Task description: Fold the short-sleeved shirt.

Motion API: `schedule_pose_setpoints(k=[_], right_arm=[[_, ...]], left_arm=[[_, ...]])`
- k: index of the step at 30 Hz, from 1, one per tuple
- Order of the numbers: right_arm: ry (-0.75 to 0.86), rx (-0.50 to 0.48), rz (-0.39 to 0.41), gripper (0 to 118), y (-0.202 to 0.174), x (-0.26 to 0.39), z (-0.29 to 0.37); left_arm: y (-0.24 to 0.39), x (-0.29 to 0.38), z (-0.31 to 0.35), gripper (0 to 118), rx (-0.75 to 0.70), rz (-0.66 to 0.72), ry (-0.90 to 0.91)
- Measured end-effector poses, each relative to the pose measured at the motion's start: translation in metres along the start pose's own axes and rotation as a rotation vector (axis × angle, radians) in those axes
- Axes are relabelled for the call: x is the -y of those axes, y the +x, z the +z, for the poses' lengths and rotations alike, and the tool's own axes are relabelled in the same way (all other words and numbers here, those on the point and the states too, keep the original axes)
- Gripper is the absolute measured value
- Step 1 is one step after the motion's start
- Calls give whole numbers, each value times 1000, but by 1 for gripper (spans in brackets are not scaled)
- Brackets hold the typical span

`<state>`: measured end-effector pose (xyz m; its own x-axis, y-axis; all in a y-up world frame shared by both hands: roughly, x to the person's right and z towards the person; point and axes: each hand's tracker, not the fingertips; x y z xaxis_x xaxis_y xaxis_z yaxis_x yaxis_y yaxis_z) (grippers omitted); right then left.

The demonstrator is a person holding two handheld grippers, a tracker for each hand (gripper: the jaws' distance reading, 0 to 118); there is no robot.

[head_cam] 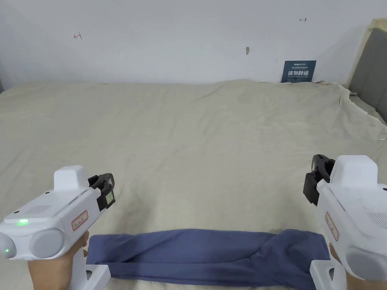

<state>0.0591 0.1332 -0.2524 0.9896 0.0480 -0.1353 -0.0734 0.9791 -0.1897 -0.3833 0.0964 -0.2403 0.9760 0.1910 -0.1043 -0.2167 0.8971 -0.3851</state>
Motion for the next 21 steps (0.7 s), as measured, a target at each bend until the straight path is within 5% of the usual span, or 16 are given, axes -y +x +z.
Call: schedule_pose_setpoints(k=[11,16,19,21], right_arm=[[-68,-21,23,0,1,11,-12],[-94,-27,38,0,-3,15,-19],[-111,-21,45,0,-11,15,-20],[-124,-20,49,0,-14,17,-22]], left_arm=[[-116,41,-41,0,188,292,-379],[-153,65,-53,1,154,421,-466],[-174,80,-64,27,116,487,-505],[-185,89,-72,64,117,526,-547]])
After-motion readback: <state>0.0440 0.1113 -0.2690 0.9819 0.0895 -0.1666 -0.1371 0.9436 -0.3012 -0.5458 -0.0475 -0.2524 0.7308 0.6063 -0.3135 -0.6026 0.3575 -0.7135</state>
